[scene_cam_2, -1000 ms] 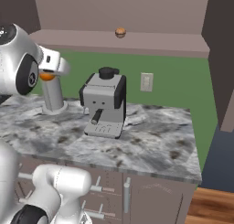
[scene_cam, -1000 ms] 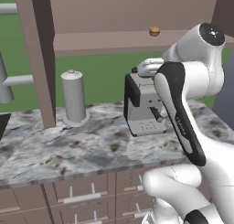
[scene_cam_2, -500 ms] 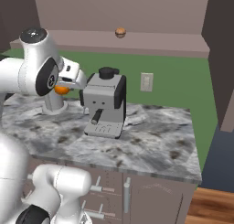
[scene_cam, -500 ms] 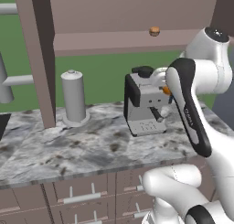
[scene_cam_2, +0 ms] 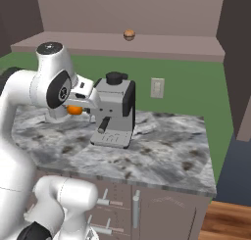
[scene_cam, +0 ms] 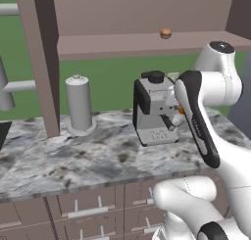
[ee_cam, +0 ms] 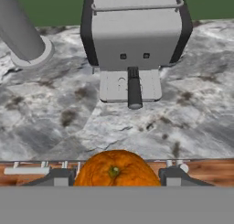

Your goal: Pick the tangerines from the cabinet and place them in one bowl. Pick the cucumber from the sink and place it in the other bowl.

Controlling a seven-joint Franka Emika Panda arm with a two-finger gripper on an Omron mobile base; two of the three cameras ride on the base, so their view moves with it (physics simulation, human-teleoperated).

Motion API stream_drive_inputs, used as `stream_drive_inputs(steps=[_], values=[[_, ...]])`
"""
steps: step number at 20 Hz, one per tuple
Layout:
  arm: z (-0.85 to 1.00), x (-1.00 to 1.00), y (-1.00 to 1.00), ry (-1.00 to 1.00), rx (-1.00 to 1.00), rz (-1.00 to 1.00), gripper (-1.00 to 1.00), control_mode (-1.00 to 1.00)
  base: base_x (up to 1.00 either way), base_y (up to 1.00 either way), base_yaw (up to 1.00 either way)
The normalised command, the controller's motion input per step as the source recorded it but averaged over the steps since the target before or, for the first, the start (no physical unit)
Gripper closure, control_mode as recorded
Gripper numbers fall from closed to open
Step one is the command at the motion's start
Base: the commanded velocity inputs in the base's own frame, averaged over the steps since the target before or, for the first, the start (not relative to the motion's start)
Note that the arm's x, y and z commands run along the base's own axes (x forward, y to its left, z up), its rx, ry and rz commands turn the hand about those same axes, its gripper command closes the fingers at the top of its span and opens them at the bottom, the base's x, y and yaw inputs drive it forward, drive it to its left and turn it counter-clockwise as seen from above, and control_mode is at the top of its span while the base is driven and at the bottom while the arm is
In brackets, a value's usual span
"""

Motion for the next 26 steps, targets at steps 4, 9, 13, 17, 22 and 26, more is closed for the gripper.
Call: stream_drive_inputs(steps=[4, 9, 13, 17, 22, 26], values=[[-0.43, 0.0, 0.0, 0.06, -0.08, -0.05, 1.0, -1.0, 0.0, 0.0, 0.0], [-0.27, 0.0, -0.09, 0.04, 0.0, -0.03, 1.0, -1.0, 0.0, 0.0, 0.0], [-0.05, 0.0, -0.03, 0.03, 0.0, -0.01, 1.0, -1.0, 0.0, 0.0, 0.0], [0.0, 0.0, 0.0, 0.0, 0.0, 0.0, 1.0, -1.0, 0.0, 0.0, 0.0], [0.0, 0.0, 0.0, 0.0, 0.0, 0.0, 1.0, -1.0, 0.0, 0.0, 0.0], [0.0, 0.0, 0.0, 0.0, 0.0, 0.0, 1.0, 1.0, 0.0, 0.0, 0.0]])
